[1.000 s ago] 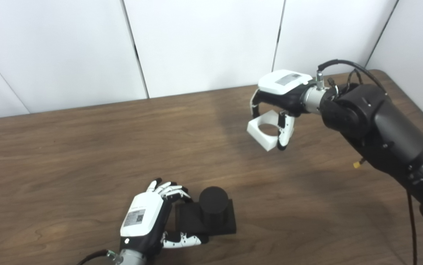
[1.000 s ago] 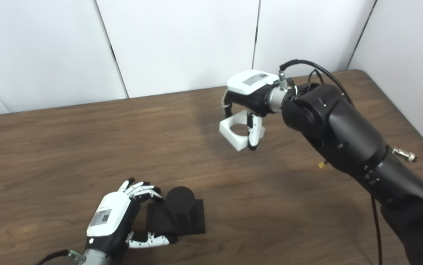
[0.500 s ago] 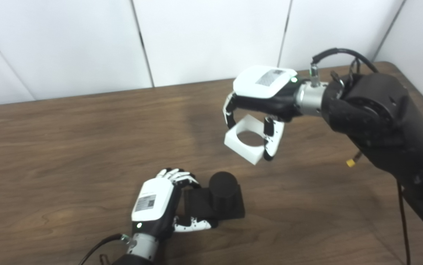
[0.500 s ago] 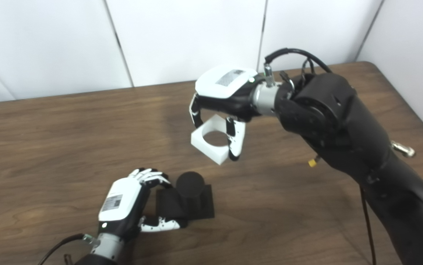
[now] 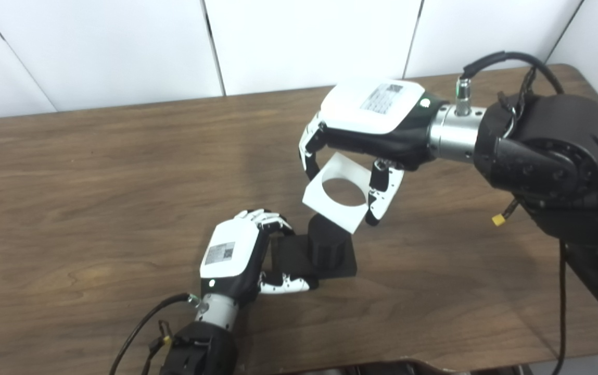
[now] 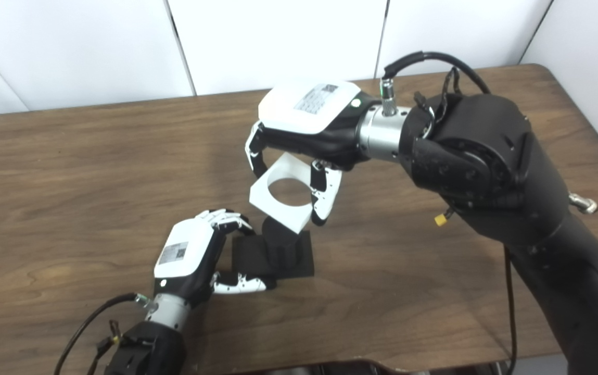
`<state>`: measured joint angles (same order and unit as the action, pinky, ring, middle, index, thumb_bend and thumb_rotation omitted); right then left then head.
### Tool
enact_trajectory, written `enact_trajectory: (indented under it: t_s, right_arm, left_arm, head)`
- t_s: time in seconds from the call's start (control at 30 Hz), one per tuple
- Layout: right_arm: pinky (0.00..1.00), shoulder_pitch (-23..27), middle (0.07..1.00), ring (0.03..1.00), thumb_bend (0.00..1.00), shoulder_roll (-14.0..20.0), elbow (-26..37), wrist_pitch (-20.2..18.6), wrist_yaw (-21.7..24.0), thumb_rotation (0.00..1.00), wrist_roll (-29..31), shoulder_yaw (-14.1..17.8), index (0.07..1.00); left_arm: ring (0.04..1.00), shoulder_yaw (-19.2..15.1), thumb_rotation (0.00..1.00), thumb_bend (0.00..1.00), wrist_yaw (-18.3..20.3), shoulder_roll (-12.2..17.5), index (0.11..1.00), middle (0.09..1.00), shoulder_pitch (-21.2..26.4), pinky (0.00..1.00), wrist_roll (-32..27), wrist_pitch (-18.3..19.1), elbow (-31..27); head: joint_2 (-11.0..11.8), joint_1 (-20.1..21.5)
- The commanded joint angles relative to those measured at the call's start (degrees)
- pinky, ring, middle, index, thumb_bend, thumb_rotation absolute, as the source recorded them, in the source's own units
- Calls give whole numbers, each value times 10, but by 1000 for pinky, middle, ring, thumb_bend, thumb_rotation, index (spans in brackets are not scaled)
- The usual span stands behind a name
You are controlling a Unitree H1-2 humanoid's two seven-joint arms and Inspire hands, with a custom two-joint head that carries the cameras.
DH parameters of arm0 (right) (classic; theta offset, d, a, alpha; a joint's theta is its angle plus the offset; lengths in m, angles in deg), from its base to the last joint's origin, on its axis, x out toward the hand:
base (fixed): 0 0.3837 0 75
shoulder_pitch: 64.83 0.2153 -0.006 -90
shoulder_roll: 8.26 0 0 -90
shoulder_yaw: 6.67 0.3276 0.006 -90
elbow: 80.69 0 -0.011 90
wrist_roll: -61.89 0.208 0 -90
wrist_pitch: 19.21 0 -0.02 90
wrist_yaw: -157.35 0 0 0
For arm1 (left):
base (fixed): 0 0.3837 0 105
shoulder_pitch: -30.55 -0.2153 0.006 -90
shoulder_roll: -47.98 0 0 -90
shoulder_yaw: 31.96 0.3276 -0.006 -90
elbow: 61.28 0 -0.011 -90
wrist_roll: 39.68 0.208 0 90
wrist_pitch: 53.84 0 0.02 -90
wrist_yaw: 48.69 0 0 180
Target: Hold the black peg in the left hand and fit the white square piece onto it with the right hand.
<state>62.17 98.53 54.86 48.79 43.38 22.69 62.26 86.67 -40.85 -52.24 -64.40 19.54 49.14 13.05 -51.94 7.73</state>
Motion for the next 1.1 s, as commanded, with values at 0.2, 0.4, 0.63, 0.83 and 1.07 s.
enact_trajectory:
  t_s: [0.2, 0.4, 0.63, 0.83, 1.07]
  right_arm:
    - [746, 0, 741, 792, 525, -6, -27, 10, -15, 133, 0, -1, 483]
    - [743, -10, 738, 794, 525, -12, -37, 19, -22, 133, -6, -4, 483]
    - [753, -25, 748, 812, 524, -15, -40, 29, -37, 132, -5, 1, 483]
    - [754, -30, 753, 819, 523, -19, -44, 33, -41, 130, -2, 3, 483]
    - [756, -40, 751, 813, 524, -22, -51, 44, -46, 131, -4, 0, 483]
  left_arm:
    - [844, 15, 48, 514, 48, -6, 486, 777, 0, 907, 4, 14, -2]
    - [846, 15, 48, 514, 51, -7, 486, 778, 1, 911, 1, 18, -5]
    - [848, 17, 48, 513, 49, -9, 486, 778, -1, 916, 0, 20, -7]
    - [848, 20, 49, 513, 52, -9, 486, 778, 1, 915, 4, 25, -10]
    - [846, 22, 49, 513, 53, -11, 486, 777, 2, 914, 6, 27, -9]
  head:
    - [-5, 1]
    - [-6, 1]
    - [-9, -4]
    - [-11, -5]
    - [-11, -6]
